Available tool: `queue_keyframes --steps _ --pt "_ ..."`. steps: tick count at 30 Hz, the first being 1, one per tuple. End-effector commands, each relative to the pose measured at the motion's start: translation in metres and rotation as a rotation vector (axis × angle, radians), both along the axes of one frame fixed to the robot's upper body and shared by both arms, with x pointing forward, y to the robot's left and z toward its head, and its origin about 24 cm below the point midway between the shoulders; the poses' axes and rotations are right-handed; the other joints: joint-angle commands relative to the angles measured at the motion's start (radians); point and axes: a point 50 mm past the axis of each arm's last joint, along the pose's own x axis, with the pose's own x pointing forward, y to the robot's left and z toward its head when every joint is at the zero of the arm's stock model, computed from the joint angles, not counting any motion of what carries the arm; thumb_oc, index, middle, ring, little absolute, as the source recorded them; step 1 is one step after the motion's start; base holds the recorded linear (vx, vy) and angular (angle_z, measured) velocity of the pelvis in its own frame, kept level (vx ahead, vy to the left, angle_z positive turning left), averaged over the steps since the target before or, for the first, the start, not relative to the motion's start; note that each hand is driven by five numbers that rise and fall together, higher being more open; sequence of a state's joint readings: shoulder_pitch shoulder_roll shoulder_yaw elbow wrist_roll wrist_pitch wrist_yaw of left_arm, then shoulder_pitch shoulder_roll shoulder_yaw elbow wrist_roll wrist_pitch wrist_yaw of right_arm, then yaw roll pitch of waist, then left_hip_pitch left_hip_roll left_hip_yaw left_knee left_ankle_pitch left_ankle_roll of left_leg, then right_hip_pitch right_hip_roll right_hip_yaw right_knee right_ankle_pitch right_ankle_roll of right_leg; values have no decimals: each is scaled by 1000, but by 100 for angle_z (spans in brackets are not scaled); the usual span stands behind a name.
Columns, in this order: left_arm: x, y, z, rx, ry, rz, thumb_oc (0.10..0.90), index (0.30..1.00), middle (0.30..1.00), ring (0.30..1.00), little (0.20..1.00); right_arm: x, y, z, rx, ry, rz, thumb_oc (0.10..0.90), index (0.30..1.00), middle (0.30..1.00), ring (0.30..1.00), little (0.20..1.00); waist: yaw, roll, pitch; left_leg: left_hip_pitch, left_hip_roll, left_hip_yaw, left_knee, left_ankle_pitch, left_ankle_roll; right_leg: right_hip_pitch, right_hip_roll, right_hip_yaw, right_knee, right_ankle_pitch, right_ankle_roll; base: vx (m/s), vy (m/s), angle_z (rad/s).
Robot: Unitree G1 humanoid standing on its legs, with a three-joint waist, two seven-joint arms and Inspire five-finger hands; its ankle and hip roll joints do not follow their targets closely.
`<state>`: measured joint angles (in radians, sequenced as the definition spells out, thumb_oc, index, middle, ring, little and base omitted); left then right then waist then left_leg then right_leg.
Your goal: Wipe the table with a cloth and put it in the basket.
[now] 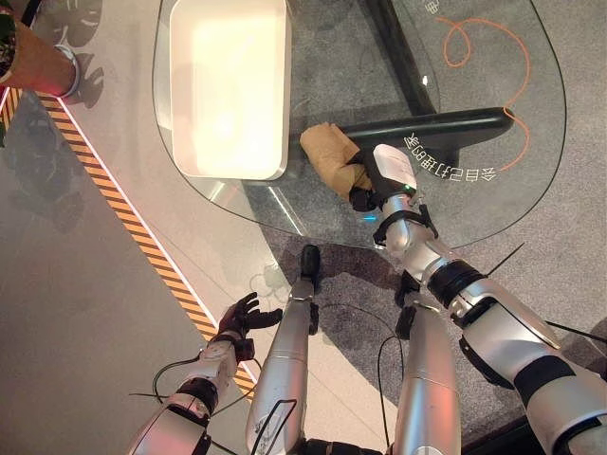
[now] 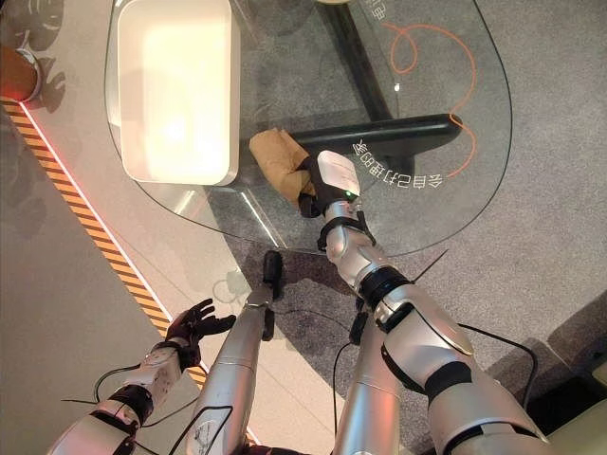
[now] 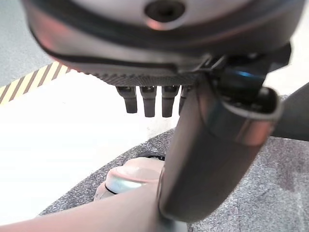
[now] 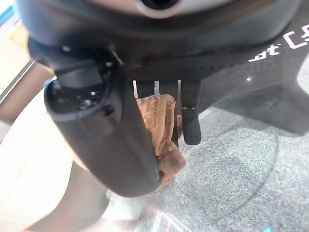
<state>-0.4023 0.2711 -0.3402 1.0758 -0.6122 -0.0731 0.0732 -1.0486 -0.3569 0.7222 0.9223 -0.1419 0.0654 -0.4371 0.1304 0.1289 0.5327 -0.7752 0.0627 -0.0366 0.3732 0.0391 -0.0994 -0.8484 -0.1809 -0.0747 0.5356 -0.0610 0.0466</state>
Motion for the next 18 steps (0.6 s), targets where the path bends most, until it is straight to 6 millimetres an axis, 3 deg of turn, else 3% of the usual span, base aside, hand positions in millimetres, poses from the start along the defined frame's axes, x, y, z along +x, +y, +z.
queue_keyframes --steps 1,18 --pt "-15 2 -12 1 55 16 800 900 900 900 900 7 -56 63 95 -258 -261 100 300 300 300 200 -12 13 -13 -27 -79 22 41 -14 97 6 49 -62 -39 45 -28 0 0 0" --pt "-20 14 -14 -15 57 44 800 900 900 900 900 -10 -134 95 177 -477 -575 100 300 300 300 200 -30 14 -13 -38 -76 25 60 -35 106 0 55 -51 -36 34 -30 0 0 0"
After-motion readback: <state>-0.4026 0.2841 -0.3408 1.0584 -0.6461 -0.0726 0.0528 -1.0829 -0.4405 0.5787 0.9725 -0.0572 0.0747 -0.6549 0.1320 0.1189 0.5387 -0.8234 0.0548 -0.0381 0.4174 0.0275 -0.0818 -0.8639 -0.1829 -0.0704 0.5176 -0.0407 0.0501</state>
